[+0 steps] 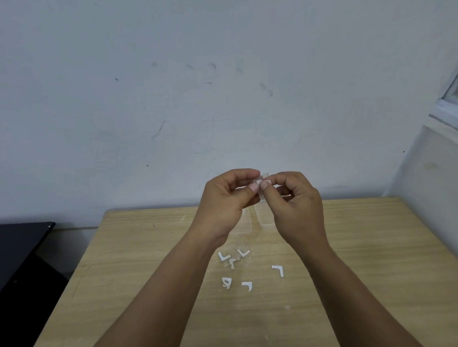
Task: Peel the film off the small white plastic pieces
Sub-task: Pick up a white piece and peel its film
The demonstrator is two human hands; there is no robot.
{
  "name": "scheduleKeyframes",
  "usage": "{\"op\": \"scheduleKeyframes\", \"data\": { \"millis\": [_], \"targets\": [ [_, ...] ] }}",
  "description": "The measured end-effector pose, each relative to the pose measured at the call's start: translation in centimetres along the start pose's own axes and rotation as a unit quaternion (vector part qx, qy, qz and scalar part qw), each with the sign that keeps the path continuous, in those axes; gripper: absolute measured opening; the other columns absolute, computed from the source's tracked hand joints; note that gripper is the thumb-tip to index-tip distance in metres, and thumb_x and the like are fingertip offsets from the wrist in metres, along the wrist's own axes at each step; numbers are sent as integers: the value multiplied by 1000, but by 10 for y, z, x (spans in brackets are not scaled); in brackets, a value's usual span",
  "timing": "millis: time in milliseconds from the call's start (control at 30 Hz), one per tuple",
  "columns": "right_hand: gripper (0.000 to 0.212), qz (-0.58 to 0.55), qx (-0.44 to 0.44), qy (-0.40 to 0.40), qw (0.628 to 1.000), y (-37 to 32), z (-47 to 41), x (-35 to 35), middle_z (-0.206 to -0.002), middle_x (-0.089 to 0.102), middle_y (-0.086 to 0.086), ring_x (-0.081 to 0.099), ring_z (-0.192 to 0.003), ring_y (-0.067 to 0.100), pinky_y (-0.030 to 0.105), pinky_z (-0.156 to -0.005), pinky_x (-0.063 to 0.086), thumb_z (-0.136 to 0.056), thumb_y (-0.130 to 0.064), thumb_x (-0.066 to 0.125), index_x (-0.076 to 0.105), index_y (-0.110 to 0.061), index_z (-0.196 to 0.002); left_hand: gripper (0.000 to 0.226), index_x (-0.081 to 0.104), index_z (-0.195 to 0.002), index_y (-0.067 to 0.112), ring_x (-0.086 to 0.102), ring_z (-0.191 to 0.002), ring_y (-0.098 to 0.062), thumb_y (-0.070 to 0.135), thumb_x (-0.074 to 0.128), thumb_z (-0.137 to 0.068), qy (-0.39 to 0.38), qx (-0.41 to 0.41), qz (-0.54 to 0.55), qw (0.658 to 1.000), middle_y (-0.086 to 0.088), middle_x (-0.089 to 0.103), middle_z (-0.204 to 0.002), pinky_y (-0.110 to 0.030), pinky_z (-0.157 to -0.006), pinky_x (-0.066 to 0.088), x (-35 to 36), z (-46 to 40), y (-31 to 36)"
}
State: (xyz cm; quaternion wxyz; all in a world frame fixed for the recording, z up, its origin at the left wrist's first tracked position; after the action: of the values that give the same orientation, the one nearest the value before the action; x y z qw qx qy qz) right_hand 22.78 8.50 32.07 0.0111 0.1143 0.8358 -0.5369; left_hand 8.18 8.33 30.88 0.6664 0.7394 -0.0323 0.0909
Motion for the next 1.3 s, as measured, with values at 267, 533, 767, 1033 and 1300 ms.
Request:
{"op": "scheduleKeyframes", "data": {
  "millis": [267, 533, 767, 1033, 1300],
  "targets": [
    [14, 2, 7, -11, 1000, -2, -1, 1, -105, 61, -3, 57, -72, 1, 10, -65, 43, -89, -13, 70, 74, -26, -88, 16, 69, -105, 6, 72, -88, -17, 1, 59, -93, 28, -32, 37, 998, -8, 75, -93, -30, -84, 57, -4, -1, 0],
    [12, 7, -26, -48, 998, -2, 0, 6, -112, 58, 1, 58, -83, 2, 10, -69, 43, -92, -13, 67, 75, -21, -96, 15, 70, -102, 3, 68, -76, -16, 0, 59, -92, 8, -112, 139, 984, -9, 72, -88, -24, -71, 54, -3, -2, -5],
    [26, -3, -69, -70, 995, -7, 2, 8, -114, 56, 4, 58, -94, -4, 9, -74, 42, -93, -9, 64, 68, -35, -91, 15, 69, -99, 2, 67, -73, -17, -1, 57, -92, 0, -144, 168, 975, -11, 72, -89, -24, -67, 54, -2, 0, -8],
    [20, 76, -129, 5, 989, 2, 6, 0, -120, 57, -8, 63, -84, 11, 21, -73, 50, -84, -26, 77, 75, -30, -103, 15, 73, -96, 7, 68, -83, -17, 1, 60, -92, 56, -89, 76, 992, -11, 74, -94, -26, -75, 56, -14, -3, -4],
    [26, 142, -177, 34, 973, -7, 5, 2, -121, 54, -4, 57, -85, 9, 11, -71, 44, -87, -29, 69, 74, -21, -111, 17, 74, -98, 14, 70, -90, -15, 5, 62, -92, 48, -35, -31, 998, -6, 76, -94, -32, -84, 58, -11, -3, 1]
  ]
}}
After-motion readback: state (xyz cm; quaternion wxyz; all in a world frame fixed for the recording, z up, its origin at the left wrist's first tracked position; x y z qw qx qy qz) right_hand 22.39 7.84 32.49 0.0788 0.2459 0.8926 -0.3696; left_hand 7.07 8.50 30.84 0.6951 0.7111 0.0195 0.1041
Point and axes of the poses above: each hand's wrist, its own z-axis away from the middle knuckle, its own x-axis out of the palm, y = z × x, the point moved 8 cm from there along -z, towards the middle knuckle
